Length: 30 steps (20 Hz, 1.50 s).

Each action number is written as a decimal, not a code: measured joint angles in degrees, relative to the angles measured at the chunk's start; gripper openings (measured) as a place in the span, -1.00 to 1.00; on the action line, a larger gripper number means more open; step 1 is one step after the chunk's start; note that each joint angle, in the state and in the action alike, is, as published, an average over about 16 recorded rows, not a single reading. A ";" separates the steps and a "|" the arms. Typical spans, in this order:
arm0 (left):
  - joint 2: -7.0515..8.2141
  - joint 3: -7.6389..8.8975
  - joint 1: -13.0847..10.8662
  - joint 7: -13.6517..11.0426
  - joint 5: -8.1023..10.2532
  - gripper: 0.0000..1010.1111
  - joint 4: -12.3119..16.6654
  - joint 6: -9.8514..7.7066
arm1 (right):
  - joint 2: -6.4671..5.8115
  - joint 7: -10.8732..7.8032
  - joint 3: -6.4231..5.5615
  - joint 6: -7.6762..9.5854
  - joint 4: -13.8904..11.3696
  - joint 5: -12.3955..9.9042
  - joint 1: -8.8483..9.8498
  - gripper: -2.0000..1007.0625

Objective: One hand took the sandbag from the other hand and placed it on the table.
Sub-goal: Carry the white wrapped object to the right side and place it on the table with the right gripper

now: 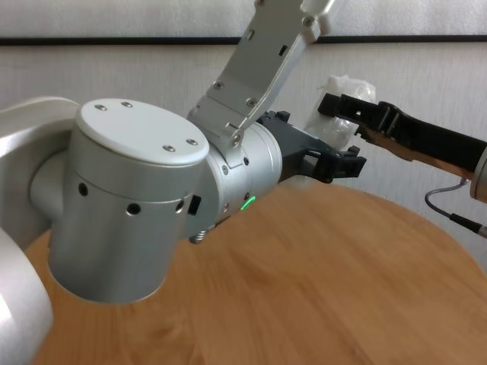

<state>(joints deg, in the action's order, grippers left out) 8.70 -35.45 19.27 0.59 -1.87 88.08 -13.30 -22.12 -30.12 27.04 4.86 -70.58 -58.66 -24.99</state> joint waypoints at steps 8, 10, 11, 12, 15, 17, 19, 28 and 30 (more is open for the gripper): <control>0.14 0.31 -0.22 -0.41 -0.38 0.98 0.24 0.11 | 0.22 2.36 -0.96 -0.86 -0.06 1.40 0.20 0.16; 0.19 0.59 -0.39 -0.42 -0.55 0.98 0.40 0.15 | 0.34 2.97 -1.32 -1.09 -0.13 1.72 0.31 0.16; 0.21 0.77 -0.49 -0.38 -0.66 0.98 0.49 0.16 | 0.40 3.32 -1.50 -1.20 -0.16 1.92 0.38 0.16; 0.21 0.97 -0.59 -0.32 -0.77 0.98 0.58 0.16 | 0.46 3.67 -1.67 -1.32 -0.20 2.13 0.44 0.16; 0.13 1.73 -0.90 0.11 -1.23 0.98 0.85 0.18 | 0.53 4.72 -2.12 -1.64 -0.43 2.99 0.68 0.16; -0.02 2.33 -1.12 0.63 -1.61 0.98 0.99 0.20 | 0.48 5.45 -2.40 -1.83 -0.66 3.68 0.86 0.16; -0.30 3.01 -1.33 1.29 -2.01 0.98 1.06 0.18 | 0.32 6.17 -2.67 -1.94 -0.94 4.43 1.05 0.16; -2.54 5.54 -1.89 5.31 -4.44 0.98 0.32 -0.46 | -1.73 9.21 -3.74 -1.02 -2.85 8.08 2.32 0.16; -3.17 5.91 -1.94 6.39 -5.24 0.98 -0.09 -0.95 | -2.43 9.68 -3.95 -0.46 -3.34 8.79 2.64 0.16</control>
<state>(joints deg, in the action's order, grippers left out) 5.53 -29.54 17.34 6.98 -7.11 88.00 -14.25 -24.55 -20.43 23.09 4.40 -73.92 -49.86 -22.35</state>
